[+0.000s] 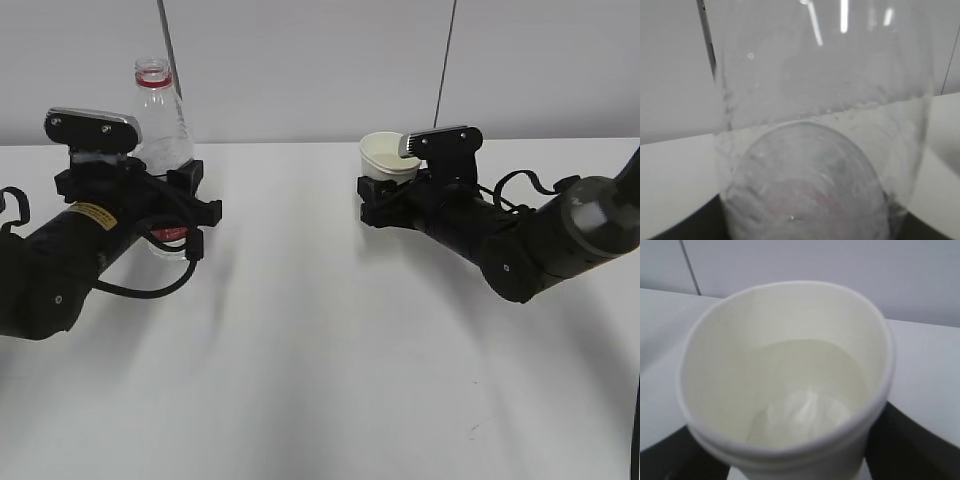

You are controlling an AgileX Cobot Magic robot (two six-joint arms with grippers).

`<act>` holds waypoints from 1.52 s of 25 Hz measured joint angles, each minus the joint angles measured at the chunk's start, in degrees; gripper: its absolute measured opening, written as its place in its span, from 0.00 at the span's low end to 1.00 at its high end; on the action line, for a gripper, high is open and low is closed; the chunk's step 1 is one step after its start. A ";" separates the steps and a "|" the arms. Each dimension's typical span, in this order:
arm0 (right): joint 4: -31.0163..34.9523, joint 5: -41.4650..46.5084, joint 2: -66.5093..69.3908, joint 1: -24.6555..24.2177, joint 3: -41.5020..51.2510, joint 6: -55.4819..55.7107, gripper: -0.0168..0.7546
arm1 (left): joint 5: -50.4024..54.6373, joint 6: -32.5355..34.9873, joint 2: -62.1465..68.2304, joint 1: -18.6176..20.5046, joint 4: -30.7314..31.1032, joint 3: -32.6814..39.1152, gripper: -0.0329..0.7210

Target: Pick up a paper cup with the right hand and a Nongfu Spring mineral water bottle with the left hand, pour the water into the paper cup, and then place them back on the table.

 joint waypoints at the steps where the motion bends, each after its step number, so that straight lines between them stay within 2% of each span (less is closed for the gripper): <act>1: 0.96 0.00 0.00 0.00 0.00 -0.41 0.71 | -0.45 0.00 0.40 0.00 0.00 0.00 0.50; 12: 6.93 -1.18 3.68 0.00 0.00 -1.74 0.71 | -3.57 0.00 1.38 0.00 0.00 0.00 0.50; 22: 6.93 -4.84 5.84 0.00 0.00 -1.88 0.71 | -3.59 0.00 1.38 0.00 0.05 0.00 0.50; 34: 6.93 -4.97 5.87 0.00 0.00 -1.92 0.71 | -3.64 0.00 1.38 0.00 0.29 0.00 0.50; 38: 6.93 -5.06 5.87 0.00 0.00 -1.92 0.78 | -3.64 0.00 1.38 0.00 0.65 0.00 0.50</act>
